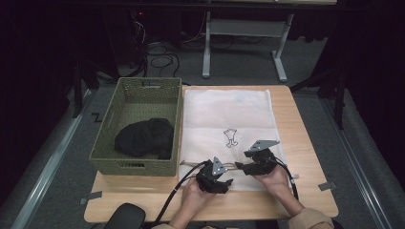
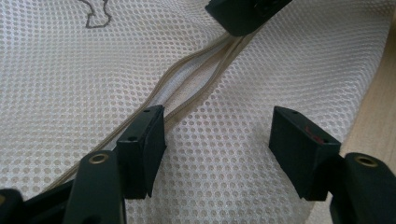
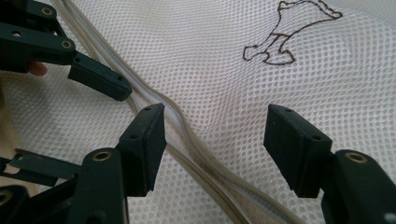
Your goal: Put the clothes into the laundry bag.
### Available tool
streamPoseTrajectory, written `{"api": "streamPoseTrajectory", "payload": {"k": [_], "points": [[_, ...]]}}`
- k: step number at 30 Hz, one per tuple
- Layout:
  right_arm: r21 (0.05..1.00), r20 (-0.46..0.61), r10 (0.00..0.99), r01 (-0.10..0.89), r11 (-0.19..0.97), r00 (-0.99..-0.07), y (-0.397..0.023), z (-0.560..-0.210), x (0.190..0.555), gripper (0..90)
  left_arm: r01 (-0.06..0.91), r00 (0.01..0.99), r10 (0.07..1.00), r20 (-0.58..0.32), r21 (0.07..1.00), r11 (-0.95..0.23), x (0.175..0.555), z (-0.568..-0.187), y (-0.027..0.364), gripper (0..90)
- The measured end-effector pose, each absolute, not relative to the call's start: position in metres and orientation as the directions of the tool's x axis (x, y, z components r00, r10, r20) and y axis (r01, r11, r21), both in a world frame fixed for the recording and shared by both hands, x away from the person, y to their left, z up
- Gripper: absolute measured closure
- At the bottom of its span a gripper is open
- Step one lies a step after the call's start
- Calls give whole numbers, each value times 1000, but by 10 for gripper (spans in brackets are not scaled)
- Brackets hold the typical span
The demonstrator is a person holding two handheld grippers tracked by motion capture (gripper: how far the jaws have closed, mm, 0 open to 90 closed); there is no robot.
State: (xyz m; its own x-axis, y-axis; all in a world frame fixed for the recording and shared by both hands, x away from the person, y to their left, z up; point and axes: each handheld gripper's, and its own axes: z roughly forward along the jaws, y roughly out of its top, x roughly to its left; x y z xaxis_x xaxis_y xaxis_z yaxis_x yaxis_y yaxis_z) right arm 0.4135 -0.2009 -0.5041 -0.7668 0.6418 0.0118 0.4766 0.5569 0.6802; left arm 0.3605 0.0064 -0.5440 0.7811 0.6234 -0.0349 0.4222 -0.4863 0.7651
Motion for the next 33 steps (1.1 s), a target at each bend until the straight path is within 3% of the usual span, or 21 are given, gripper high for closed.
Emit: {"api": "streamPoseTrajectory", "payload": {"k": [21,33], "points": [[617,-56,592,438,653,-804,-163,-520,425,405,424,780,625,-37,766,-484,360,-544,7,362],[607,-39,578,440,661,-815,-163,-527,429,371,423,780,625,-35,765,-485,360,-544,7,362]]}}
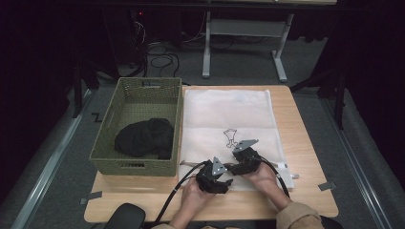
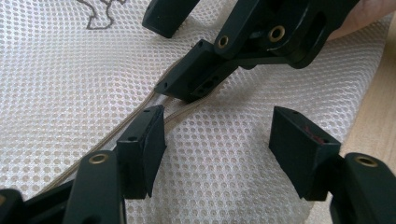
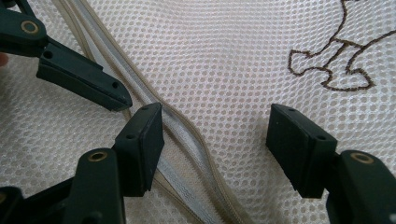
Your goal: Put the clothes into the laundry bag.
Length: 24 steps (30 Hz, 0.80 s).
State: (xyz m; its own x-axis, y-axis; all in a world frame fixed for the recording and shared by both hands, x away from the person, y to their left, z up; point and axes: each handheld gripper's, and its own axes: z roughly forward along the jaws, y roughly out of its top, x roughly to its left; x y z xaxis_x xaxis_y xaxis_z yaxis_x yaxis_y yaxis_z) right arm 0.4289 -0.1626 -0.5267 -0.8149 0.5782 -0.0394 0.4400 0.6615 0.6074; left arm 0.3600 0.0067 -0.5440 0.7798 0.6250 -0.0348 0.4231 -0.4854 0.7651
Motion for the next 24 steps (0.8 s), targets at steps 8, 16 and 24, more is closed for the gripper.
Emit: {"api": "streamPoseTrajectory", "payload": {"k": [8,16,24], "points": [[618,-43,587,440,652,-808,-162,-526,429,538,430,776,630,-42,766,-479,360,-544,7,362],[620,-52,583,432,655,-811,-162,-525,433,652,425,775,631,-30,764,-486,360,-544,6,363],[628,-59,593,432,647,-803,-162,-526,432,712,428,775,631,-37,764,-482,360,-544,7,364]]}}
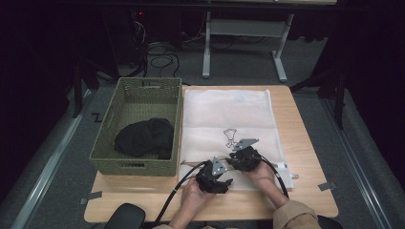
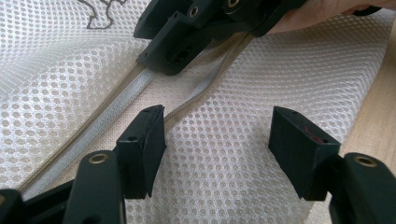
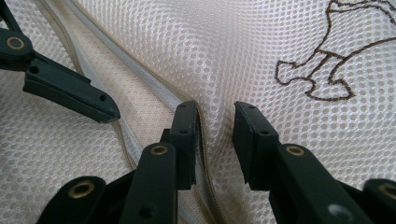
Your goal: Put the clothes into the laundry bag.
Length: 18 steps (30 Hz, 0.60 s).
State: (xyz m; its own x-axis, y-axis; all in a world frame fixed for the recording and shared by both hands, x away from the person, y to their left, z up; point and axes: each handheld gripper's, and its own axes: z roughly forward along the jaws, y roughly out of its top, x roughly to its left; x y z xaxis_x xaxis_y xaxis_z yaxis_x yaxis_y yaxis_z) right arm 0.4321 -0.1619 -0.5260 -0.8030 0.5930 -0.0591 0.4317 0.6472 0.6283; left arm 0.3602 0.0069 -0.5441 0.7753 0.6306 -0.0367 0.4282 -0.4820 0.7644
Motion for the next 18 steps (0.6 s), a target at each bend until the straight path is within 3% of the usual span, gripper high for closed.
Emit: {"api": "streamPoseTrajectory", "payload": {"k": [10,18], "points": [[636,-104,613,421,646,-783,-157,-527,429,842,433,773,632,-44,765,-476,360,-544,7,365],[652,-113,612,406,640,-783,-158,-529,429,874,434,773,633,-44,765,-476,361,-544,8,367]]}}
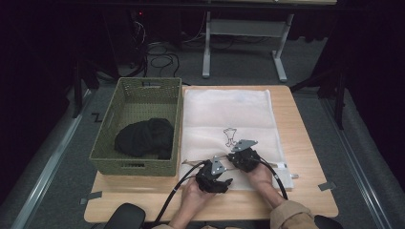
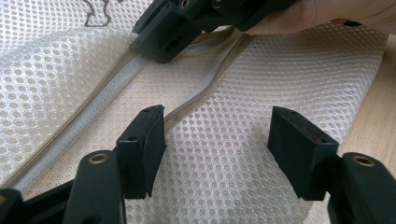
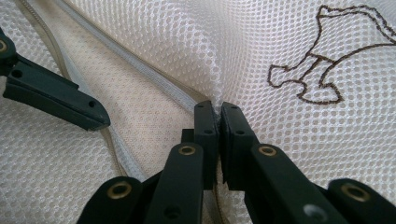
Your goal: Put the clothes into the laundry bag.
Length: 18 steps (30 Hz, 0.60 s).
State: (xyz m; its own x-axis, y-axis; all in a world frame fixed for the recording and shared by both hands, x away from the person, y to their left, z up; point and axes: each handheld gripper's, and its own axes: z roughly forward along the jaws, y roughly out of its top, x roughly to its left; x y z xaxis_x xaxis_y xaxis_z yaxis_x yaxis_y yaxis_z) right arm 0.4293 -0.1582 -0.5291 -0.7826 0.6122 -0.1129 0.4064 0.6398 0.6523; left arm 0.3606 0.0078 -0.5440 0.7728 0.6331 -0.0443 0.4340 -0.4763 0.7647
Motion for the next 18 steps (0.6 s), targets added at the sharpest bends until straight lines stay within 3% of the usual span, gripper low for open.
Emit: {"api": "streamPoseTrajectory", "payload": {"k": [18], "points": [[685,-30,588,411,601,-808,-163,-515,433,880,431,772,635,-38,765,-478,360,-544,8,367]]}}
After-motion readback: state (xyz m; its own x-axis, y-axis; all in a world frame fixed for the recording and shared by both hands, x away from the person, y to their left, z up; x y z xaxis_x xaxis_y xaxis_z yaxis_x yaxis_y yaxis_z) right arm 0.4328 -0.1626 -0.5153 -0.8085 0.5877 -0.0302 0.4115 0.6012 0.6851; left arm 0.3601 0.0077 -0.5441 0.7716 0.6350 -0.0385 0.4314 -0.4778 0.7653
